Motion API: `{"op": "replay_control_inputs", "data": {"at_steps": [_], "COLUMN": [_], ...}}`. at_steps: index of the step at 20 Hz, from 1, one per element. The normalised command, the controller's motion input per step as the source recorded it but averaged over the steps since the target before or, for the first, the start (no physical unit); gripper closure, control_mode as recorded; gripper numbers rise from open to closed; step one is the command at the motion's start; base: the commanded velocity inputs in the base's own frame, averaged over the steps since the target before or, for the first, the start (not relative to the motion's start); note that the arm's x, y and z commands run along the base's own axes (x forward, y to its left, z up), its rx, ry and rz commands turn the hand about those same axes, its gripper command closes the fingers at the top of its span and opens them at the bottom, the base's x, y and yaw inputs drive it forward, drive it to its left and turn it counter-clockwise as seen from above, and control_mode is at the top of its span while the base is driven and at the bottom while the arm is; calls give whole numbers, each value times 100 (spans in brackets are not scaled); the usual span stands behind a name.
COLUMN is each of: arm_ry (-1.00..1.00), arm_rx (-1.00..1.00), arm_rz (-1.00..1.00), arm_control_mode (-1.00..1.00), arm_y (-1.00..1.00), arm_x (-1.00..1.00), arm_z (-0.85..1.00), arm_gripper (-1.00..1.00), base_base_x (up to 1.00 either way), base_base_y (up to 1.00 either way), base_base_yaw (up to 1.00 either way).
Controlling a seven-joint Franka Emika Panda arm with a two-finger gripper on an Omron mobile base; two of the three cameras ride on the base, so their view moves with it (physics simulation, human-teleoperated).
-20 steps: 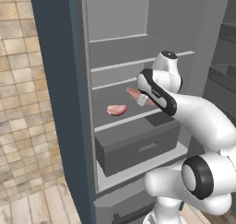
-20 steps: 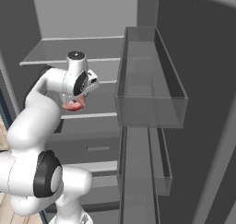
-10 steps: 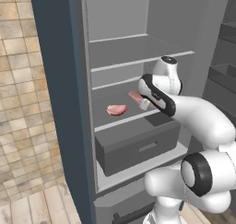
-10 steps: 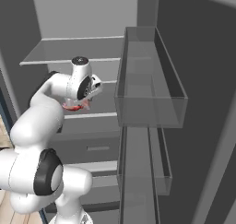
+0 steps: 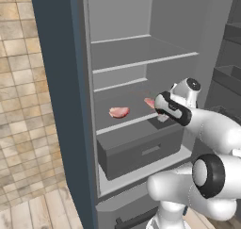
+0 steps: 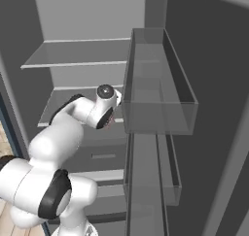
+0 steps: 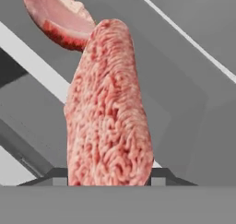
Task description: Place the steak on the counter behind the older steak on the same shelf of the fridge to maintain FIFO order. Close the fridge door when finished.
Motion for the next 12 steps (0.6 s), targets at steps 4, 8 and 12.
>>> {"op": "replay_control_inputs", "data": {"at_steps": [4,8,12], "arm_ry": [-5,0,3], "arm_rx": [0,0,-1], "arm_rz": [0,0,0], "arm_control_mode": [-100,-100,-100], "arm_y": [6,6,0], "arm_x": [91,80,43], "arm_z": [-1,5,3], "arm_gripper": [100,100,100], "base_base_x": [0,0,0], "base_base_y": [0,0,0], "base_base_yaw": [0,0,0]}}
